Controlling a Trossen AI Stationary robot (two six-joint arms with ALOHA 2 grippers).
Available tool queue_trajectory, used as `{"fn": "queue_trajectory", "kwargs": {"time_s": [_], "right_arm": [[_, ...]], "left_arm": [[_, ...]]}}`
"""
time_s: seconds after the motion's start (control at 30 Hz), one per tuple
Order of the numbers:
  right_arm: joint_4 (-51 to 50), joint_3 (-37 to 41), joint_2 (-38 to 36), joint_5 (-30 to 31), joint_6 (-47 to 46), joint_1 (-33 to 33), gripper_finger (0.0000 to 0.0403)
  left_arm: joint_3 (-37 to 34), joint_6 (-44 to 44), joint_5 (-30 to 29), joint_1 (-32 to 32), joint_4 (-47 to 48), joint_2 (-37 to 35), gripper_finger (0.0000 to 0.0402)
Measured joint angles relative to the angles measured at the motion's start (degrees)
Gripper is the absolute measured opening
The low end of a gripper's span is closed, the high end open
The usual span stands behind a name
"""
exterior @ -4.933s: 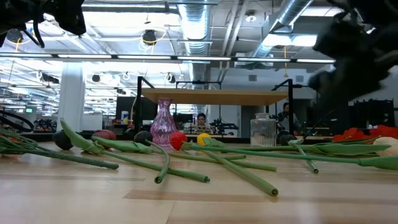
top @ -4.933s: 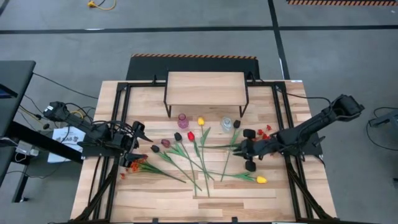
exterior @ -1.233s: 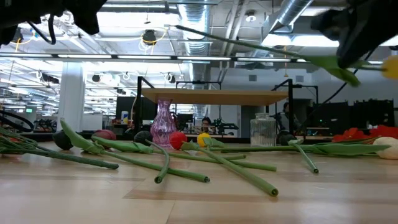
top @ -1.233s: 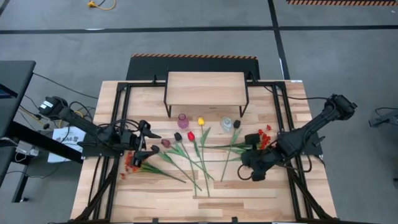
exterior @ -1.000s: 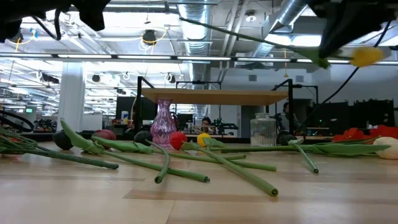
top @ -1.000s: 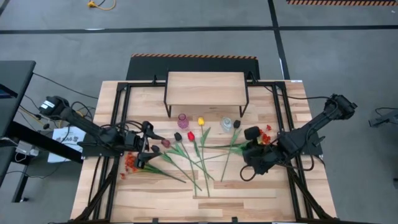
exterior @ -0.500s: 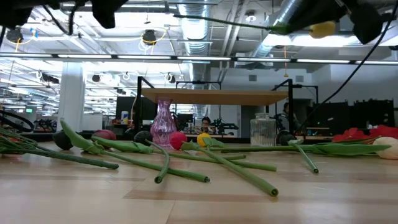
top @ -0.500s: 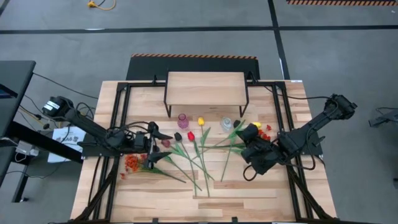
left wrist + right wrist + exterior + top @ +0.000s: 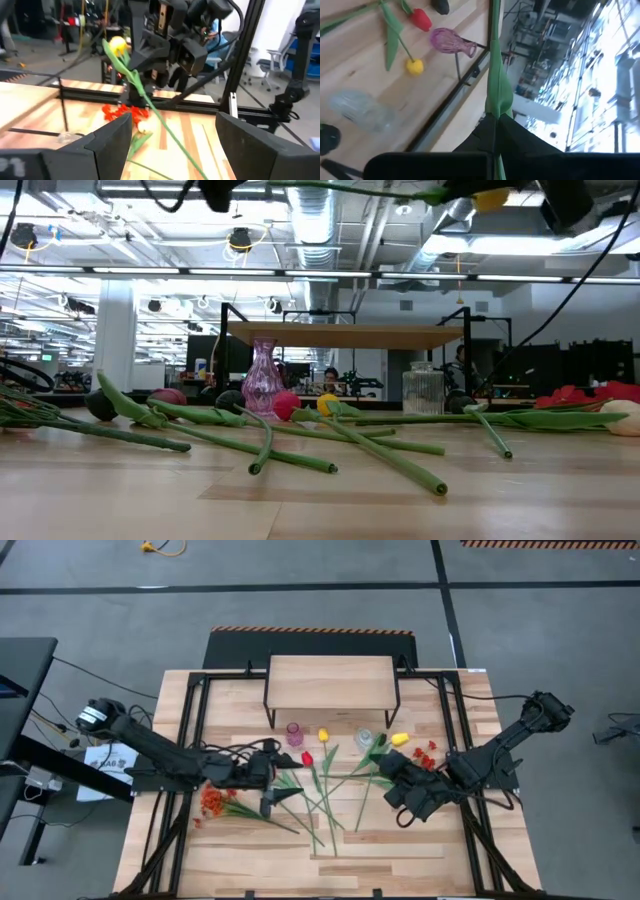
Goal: Pick and place flowers into a vace then onto a shelf
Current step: Put the bottom yellow tulip into the violet vase
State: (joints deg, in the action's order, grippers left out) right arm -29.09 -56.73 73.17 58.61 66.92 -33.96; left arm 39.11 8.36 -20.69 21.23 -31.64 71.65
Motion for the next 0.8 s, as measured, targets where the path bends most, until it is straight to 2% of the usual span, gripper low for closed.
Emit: {"fn": "queue_trajectory", "kwargs": {"time_s": [0.27, 0.43, 0.6, 0.8], "right_arm": [[3.51, 0.00, 0.00, -0.19, 10.35, -0.01, 0.0006], [5.74, 0.00, 0.75, -0.22, 11.81, -0.14, 0.0006], [5.61, 0.00, 3.83, -0.23, 16.88, -0.14, 0.0006], [5.58, 0.00, 8.75, -0.28, 18.59, -0.18, 0.0006]], "left_arm": [[7.88, 6.90, 8.93, -3.90, 7.46, 6.22, 0.0275], [10.68, 11.43, 13.75, -7.21, 7.78, 9.96, 0.0275], [13.18, 14.82, 17.40, -10.31, 7.90, 12.71, 0.0275], [14.41, 16.38, 20.76, -12.37, 7.71, 12.97, 0.0275]]}}
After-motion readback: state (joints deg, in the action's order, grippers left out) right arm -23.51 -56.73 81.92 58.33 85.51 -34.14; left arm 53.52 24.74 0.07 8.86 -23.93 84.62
